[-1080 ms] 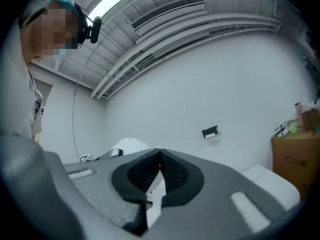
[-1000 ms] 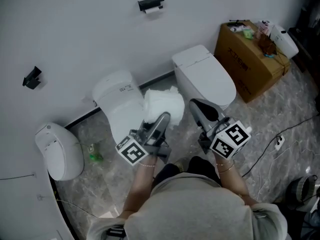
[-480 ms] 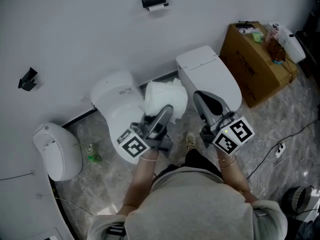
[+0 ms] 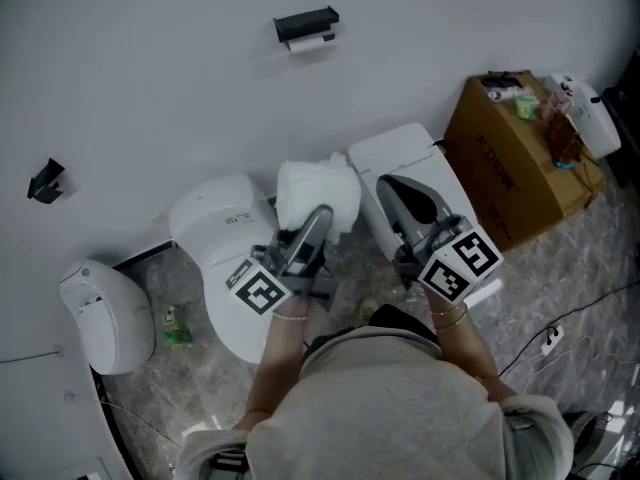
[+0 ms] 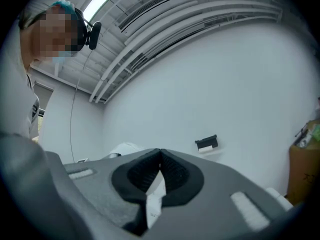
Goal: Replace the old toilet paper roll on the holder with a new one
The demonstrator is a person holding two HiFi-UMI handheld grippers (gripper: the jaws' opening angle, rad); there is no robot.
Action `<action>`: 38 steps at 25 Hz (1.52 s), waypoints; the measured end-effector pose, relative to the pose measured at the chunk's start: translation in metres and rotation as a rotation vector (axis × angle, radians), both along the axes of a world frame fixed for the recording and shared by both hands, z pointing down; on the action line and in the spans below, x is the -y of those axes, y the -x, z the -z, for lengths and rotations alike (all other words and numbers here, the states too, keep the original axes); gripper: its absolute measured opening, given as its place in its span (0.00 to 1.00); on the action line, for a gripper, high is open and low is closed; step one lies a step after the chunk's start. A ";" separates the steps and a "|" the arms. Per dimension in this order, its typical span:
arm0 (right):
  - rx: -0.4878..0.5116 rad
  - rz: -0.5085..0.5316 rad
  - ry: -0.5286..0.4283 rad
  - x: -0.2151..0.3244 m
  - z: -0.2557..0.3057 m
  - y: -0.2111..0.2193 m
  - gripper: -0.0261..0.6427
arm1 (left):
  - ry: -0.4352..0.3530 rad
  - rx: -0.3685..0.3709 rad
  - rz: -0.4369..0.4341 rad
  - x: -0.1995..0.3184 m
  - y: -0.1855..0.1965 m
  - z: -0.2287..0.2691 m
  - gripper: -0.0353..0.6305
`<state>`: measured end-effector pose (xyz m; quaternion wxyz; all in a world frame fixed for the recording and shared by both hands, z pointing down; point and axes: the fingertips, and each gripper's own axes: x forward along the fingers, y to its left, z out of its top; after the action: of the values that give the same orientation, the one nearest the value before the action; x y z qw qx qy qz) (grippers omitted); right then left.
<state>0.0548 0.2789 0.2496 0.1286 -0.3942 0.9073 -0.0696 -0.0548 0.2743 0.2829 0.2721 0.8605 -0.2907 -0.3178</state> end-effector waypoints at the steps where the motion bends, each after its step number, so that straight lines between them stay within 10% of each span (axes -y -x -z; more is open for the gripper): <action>1: 0.000 0.003 0.000 0.011 0.000 -0.007 0.04 | 0.001 -0.002 0.009 0.011 -0.007 0.000 0.66; 23: -0.013 0.086 0.130 0.115 -0.049 -0.050 0.04 | 0.138 0.021 0.035 0.122 -0.073 -0.045 0.66; 38: 0.009 0.072 0.122 0.246 -0.044 -0.010 0.04 | 0.128 -0.007 0.013 0.251 -0.035 -0.043 0.66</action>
<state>0.0650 0.0327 0.2937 0.1057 -0.3681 0.9144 -0.1309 -0.0194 0.0233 0.3261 0.3255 0.8382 -0.3151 -0.3036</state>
